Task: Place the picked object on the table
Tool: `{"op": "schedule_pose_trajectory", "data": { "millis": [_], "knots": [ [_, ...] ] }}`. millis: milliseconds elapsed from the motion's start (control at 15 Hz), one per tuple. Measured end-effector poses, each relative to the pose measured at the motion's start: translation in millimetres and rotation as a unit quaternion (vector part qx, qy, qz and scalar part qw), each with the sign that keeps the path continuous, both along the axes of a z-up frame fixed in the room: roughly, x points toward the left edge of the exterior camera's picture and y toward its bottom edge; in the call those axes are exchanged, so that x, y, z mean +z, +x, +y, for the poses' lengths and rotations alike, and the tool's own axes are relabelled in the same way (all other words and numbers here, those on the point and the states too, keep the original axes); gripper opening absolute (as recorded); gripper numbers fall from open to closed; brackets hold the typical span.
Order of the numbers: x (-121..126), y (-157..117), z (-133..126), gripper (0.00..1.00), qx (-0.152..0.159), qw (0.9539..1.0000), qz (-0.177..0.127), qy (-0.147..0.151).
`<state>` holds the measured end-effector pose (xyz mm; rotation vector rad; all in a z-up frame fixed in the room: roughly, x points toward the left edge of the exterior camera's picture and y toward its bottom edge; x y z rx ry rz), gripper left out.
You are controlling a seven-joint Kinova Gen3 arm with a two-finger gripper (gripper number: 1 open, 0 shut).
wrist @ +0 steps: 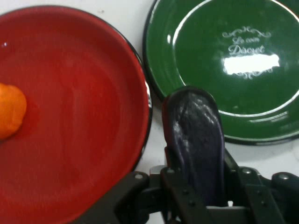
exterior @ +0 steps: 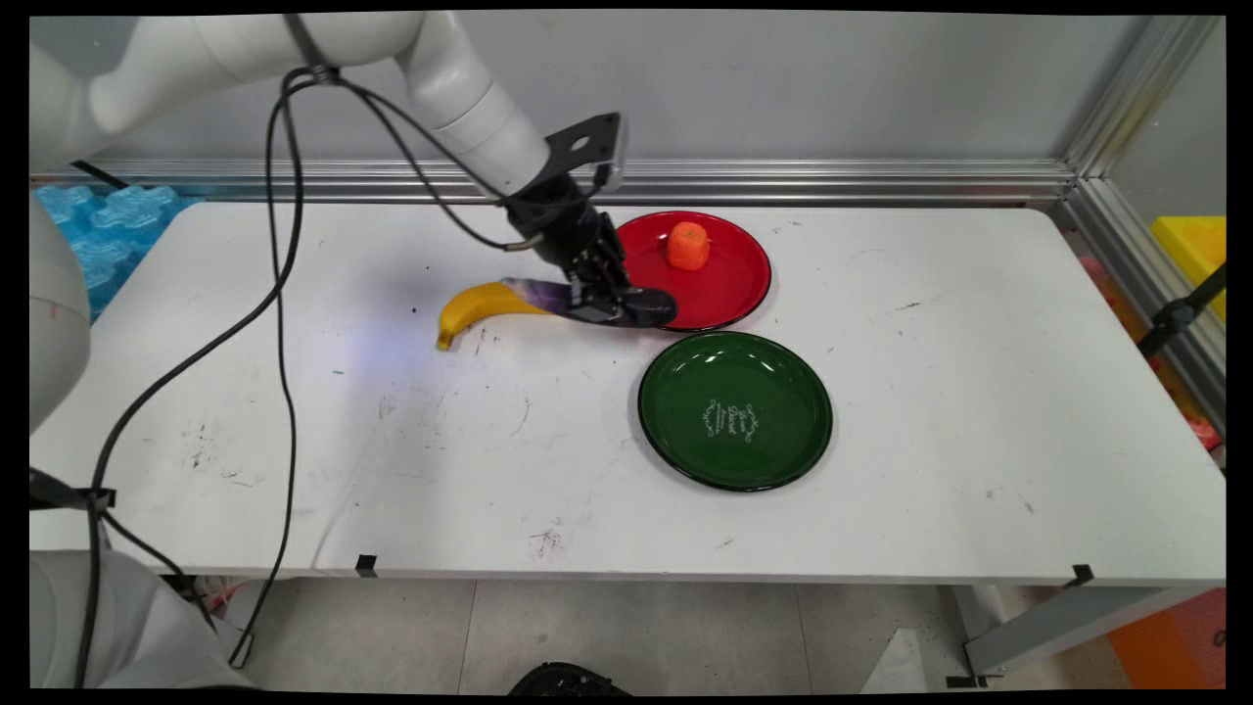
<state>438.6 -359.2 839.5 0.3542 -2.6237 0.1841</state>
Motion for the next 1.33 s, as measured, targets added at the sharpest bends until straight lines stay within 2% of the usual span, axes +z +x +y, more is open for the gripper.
{"op": "schedule_pose_trajectory", "data": {
  "millis": [467,867,1333],
  "knots": [
    [-21,27,27,0.0,0.028,0.9995,0.009,-0.015],
    [-48,44,32,0.0,0.061,0.9979,0.015,-0.017],
    [-71,52,29,0.0,0.077,0.9967,0.019,-0.018]
  ]
}}
